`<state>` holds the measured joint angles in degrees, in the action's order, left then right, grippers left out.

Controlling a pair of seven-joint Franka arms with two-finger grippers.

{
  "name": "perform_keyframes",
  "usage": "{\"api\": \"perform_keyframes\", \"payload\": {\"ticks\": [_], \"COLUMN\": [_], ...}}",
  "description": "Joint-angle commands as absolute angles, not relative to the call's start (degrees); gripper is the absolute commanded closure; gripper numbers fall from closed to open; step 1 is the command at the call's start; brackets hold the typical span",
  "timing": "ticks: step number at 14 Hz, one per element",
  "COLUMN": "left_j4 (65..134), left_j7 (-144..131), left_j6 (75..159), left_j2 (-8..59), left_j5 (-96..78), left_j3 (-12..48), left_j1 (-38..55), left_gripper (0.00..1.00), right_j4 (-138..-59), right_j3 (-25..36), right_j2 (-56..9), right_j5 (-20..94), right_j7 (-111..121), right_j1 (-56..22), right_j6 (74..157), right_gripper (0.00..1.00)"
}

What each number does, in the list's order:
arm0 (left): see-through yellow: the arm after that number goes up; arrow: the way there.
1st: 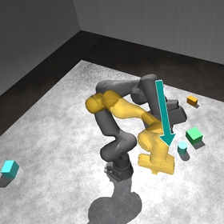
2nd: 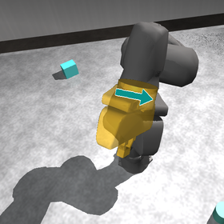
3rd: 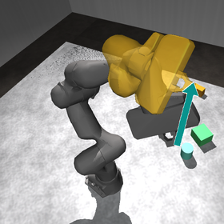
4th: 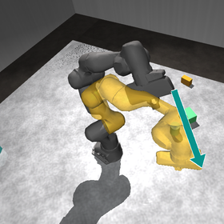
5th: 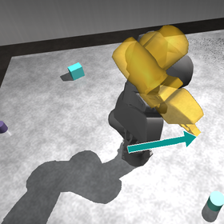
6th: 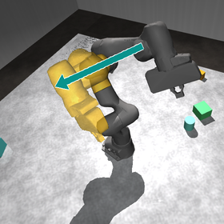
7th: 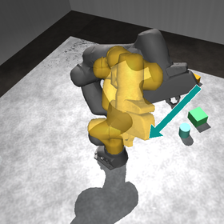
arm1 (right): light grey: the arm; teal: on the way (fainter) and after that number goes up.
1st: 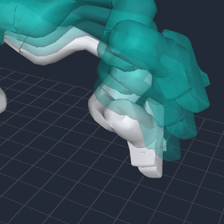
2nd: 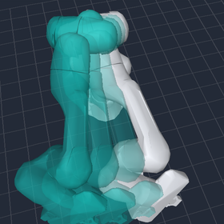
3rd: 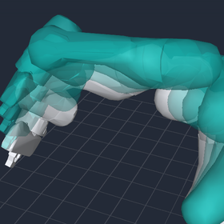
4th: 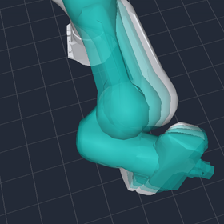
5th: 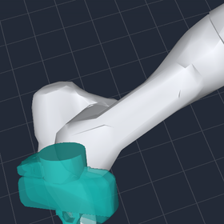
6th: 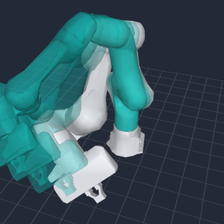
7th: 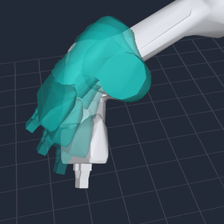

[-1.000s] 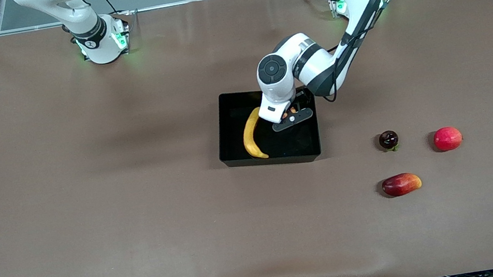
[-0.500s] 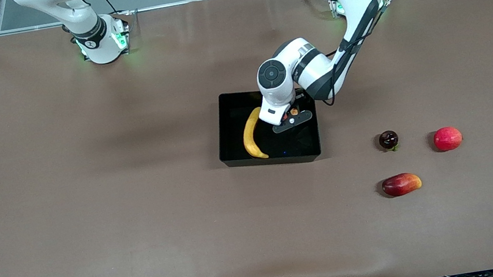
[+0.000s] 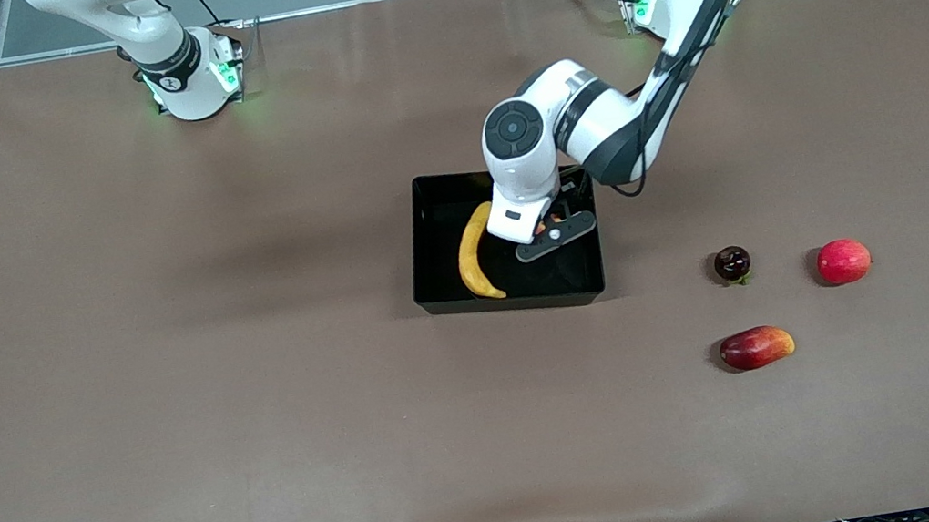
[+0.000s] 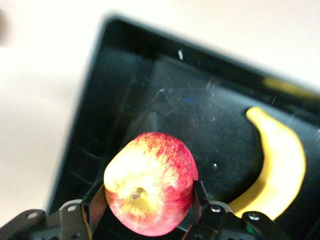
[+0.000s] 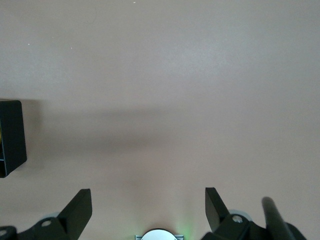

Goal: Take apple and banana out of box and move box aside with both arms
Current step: 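Carry the apple out and set it beside the peach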

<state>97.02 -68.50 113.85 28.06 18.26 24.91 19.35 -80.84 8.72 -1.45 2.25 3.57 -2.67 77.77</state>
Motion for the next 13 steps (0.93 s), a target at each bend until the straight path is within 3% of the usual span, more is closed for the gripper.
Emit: {"api": "perform_keyframes", "payload": {"ticks": [1, 6, 13], "left_j4": [92.7, 92.2, 92.2], "left_j7": [-66.3, -52.1, -36.0], "left_j6": [108.2, 107.0, 108.3], "left_j2": [24.8, 22.8, 27.7], "left_j5": [19.1, 19.5, 20.1], "left_j3": [25.0, 25.0, 24.7], "left_j1": [16.7, 4.6, -8.6], "left_gripper": [1.0, 1.0, 1.0], "right_j4": [-80.1, -80.1, -80.2], "right_j3": [8.1, 8.1, 8.1], "right_j2": [-1.7, -1.7, -1.8], "right_j5": [3.3, 3.3, 3.3], "right_j7": [4.0, 4.0, 4.0], "right_j1": [-1.7, -1.7, -1.7], "right_j6": [77.6, 77.5, 77.5], "right_gripper": [0.0, 0.0, 0.0]}}
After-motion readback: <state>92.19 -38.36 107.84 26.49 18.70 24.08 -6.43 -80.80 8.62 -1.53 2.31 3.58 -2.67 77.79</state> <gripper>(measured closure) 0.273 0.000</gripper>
